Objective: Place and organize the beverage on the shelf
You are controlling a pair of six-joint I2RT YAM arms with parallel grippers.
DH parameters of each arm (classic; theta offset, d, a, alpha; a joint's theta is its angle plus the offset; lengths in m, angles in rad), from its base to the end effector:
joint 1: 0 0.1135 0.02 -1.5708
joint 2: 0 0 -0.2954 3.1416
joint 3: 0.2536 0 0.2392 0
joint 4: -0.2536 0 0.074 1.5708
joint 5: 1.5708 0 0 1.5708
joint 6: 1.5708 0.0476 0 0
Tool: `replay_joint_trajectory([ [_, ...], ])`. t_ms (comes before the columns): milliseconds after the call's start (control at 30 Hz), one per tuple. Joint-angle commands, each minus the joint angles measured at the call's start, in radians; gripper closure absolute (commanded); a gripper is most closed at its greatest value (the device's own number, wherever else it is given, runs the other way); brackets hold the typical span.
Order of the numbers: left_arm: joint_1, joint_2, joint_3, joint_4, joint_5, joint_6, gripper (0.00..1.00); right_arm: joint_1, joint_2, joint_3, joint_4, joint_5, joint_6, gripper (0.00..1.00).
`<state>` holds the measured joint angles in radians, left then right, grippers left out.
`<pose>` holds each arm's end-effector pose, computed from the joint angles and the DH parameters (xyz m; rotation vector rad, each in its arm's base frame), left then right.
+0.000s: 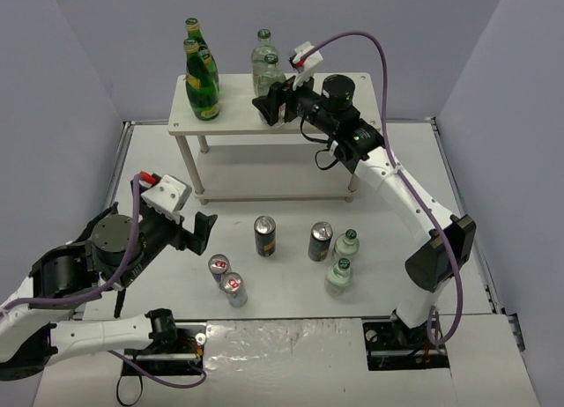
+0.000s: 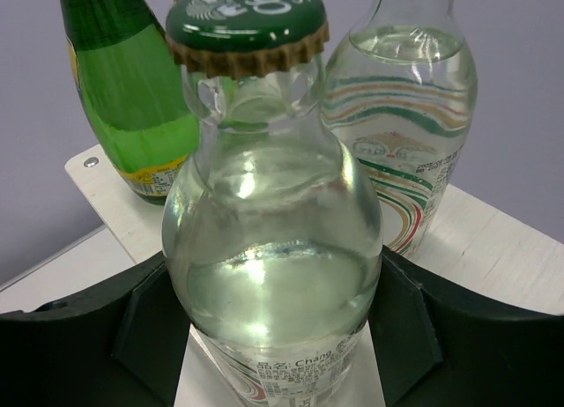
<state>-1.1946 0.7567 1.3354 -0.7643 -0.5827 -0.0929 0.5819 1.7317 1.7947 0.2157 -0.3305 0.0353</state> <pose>0.0530 -0.0629 0.4722 0.5274 1.6637 -0.4372 0.3333 0.2377 0.5123 -0.6338 1.1854 0.7372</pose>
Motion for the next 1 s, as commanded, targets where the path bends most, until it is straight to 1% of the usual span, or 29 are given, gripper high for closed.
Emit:
replay_joint_trajectory([
  [0, 0.004, -0.017, 0.013, 0.039, 0.0, -0.011, 0.06, -0.004, -0.005, 0.061, 0.094, -0.018, -0.025, 1.0],
  [100, 0.003, -0.019, 0.011, 0.037, 0.006, -0.013, 0.06, -0.004, 0.025, 0.068, 0.091, -0.013, -0.049, 1.0],
  [300, 0.003, -0.033, 0.008, 0.039, 0.009, -0.013, 0.06, -0.002, 0.069, 0.092, 0.102, -0.016, -0.035, 1.0],
  [467, 0.004, -0.046, 0.002, 0.045, 0.006, -0.013, 0.06, -0.004, 0.092, 0.101, 0.119, 0.013, -0.035, 1.0],
  [667, 0.004, -0.071, -0.007, 0.053, 0.011, -0.013, 0.06, -0.001, 0.13, 0.147, 0.093, 0.027, -0.035, 1.0],
  [767, 0.004, -0.076, -0.01, 0.049, 0.011, -0.013, 0.06, 0.022, 0.124, 0.14, 0.088, 0.066, -0.035, 0.84],
  [800, 0.003, -0.076, -0.01, 0.049, 0.011, -0.013, 0.06, 0.038, 0.12, 0.126, 0.088, 0.082, -0.035, 0.7],
  [833, 0.003, -0.076, -0.01, 0.048, 0.012, -0.013, 0.06, 0.044, 0.106, 0.117, 0.09, 0.099, -0.035, 0.64],
  [867, 0.004, -0.076, -0.008, 0.048, 0.012, -0.013, 0.06, 0.05, 0.1, 0.109, 0.093, 0.12, -0.035, 0.59],
  [900, 0.003, -0.076, -0.007, 0.046, 0.014, -0.013, 0.06, 0.056, 0.092, 0.094, 0.094, 0.155, -0.037, 0.53],
  [967, 0.004, -0.074, -0.007, 0.045, 0.015, -0.013, 0.06, 0.064, 0.075, 0.08, 0.099, 0.186, -0.035, 0.46],
])
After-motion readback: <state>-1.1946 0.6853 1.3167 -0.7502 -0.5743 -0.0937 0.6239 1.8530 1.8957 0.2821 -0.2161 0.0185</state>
